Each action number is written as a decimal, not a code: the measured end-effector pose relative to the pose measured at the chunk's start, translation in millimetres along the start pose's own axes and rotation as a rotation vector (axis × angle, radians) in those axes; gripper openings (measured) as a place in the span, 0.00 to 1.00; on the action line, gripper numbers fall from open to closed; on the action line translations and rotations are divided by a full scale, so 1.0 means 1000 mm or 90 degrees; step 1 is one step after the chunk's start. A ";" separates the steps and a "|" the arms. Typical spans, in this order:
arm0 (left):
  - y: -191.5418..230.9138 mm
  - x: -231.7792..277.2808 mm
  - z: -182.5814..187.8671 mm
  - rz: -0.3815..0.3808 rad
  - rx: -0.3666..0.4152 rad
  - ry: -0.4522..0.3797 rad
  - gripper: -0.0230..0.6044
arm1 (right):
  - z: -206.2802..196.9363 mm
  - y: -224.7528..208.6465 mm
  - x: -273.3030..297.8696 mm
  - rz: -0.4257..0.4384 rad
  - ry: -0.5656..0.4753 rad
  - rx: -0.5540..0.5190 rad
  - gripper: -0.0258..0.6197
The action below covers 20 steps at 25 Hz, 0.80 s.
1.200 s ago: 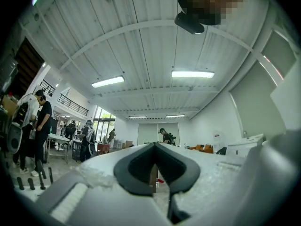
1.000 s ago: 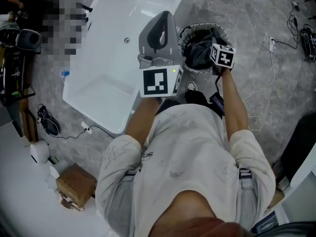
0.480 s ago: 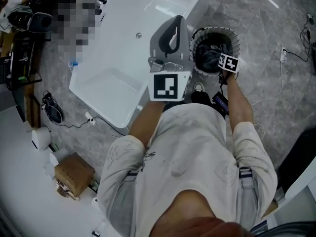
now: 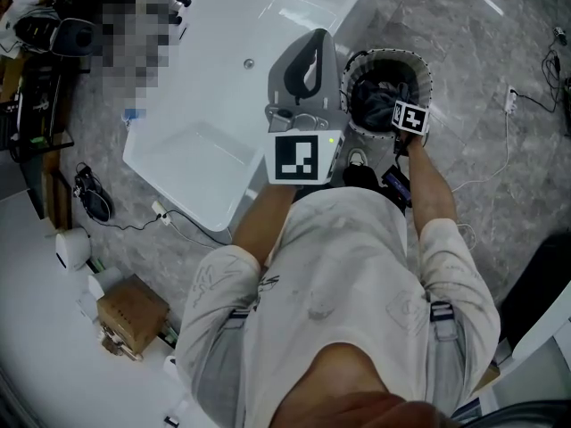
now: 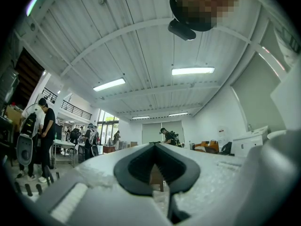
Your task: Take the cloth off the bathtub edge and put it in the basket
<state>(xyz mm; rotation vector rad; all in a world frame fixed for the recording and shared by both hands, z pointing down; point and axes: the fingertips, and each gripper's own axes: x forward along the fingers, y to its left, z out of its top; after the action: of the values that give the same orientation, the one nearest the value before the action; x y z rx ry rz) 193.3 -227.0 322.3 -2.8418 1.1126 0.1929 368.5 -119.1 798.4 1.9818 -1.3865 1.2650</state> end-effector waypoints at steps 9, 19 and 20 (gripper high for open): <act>0.006 -0.010 0.005 0.023 0.004 -0.007 0.04 | 0.026 0.020 -0.008 0.037 -0.067 -0.041 0.42; 0.075 -0.049 0.001 0.154 0.007 -0.006 0.04 | 0.117 0.145 -0.050 0.174 -0.246 -0.209 0.42; 0.084 -0.057 0.002 0.171 0.007 -0.006 0.04 | 0.125 0.162 -0.059 0.187 -0.268 -0.229 0.42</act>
<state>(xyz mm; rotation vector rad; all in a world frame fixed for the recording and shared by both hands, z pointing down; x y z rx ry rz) 94.5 -250.2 326.4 -2.6689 1.4842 0.2151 273.2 -249.1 659.1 1.9010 -2.0044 0.6484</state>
